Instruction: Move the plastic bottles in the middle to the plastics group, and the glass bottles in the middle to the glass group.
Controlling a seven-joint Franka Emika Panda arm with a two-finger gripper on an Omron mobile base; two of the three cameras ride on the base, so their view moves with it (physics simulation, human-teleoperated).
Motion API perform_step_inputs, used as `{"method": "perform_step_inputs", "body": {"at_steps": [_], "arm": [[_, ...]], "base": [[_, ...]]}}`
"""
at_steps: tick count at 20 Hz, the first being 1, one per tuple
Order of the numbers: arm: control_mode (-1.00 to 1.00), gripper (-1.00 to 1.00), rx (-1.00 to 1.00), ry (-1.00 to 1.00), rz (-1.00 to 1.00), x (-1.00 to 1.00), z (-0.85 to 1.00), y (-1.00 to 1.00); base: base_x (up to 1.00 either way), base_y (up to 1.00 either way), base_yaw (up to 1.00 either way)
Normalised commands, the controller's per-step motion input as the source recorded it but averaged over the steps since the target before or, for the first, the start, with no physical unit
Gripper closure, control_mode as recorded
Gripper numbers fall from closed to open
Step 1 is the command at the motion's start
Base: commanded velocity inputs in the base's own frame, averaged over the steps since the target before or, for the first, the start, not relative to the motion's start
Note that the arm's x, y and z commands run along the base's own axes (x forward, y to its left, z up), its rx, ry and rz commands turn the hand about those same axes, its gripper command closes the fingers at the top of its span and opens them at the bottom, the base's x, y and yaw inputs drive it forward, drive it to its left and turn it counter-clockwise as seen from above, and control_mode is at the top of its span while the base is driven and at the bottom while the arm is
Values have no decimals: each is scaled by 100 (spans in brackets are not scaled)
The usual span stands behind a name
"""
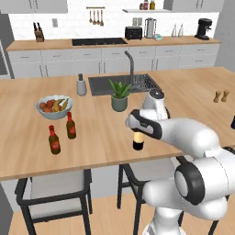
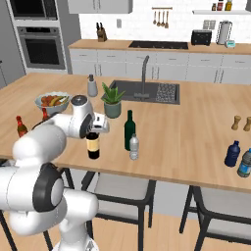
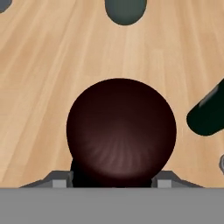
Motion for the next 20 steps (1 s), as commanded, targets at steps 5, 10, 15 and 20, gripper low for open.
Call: {"method": "perform_step_inputs", "body": {"at_steps": [5, 10, 15, 20], "arm": [[-100, 100, 2, -8, 8, 30, 25, 84], [-100, 100, 0, -3, 3, 72, 31, 82], [-100, 100, 2, -7, 4, 60, 19, 63], [-100, 100, 7, -1, 7, 39, -2, 42]], "base": [[0, 0, 0], [0, 0, 0], [0, 0, 0], [0, 0, 0]]}}
